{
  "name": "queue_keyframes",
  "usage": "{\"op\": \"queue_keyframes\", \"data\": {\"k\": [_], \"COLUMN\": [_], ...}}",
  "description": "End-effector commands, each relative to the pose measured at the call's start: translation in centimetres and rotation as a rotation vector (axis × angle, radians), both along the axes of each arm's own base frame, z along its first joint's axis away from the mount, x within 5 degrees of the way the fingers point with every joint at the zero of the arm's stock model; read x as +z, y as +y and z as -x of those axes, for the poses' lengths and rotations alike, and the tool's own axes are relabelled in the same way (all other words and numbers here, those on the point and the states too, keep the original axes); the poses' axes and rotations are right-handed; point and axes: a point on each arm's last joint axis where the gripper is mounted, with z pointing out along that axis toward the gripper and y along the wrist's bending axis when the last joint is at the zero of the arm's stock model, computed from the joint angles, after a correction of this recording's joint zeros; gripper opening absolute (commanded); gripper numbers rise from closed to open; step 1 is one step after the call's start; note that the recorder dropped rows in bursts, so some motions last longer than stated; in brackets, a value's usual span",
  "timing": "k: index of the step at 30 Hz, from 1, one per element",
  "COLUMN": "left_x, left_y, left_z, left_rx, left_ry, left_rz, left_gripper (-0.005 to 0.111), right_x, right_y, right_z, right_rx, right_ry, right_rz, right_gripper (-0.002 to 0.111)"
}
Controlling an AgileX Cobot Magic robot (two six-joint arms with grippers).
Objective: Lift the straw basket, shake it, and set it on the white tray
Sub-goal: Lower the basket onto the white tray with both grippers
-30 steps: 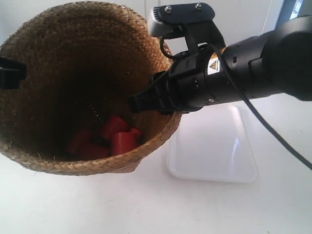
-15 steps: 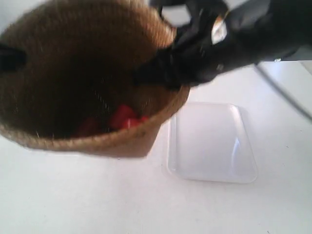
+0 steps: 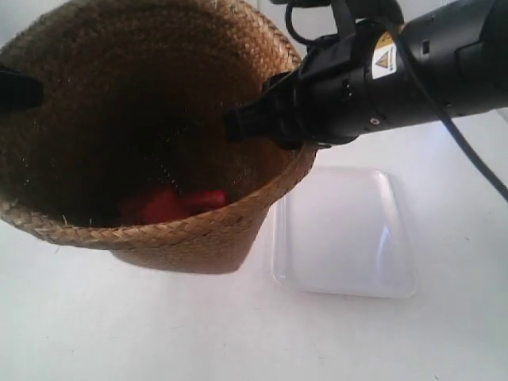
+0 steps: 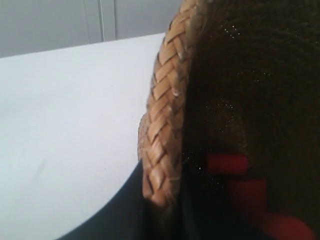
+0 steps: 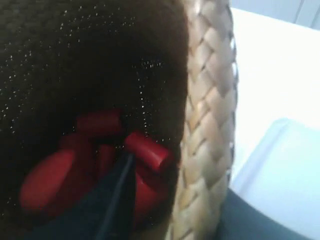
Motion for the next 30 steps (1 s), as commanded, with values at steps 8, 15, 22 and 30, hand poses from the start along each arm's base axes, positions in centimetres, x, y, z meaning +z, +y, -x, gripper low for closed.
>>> {"op": "queue_keyframes", "data": {"k": [8,15,22,30], "left_x": [-0.9,0.7,0.8,-3.3], "left_y": [-0.7,-4.3,-11.0,-16.2], "left_z": [-1.7,-7.4,-13.3,-15.4], "left_rx": [-0.052,-0.109,-0.192,-0.229], "left_ry": [0.021,0.089,0.173,0.234], "left_rz": [-0.043,0.135,0.387,0.376], "left_gripper": [0.000,0.000,0.000,0.000], "right_x": [-4.1,-0.5,2.9,-2.2], "right_y": [-1.9,-6.6,-11.5,-16.4], "right_z": [-3.2,-6.5,-9.2,-12.9], "right_rx": [-0.089,-0.244,-0.348,-0.385], "right_ry": [0.099,0.178,0.246,0.497], "right_rz": [0.127,0.189,0.266,0.370], "right_gripper": [0.000,0.000,0.000,0.000]}}
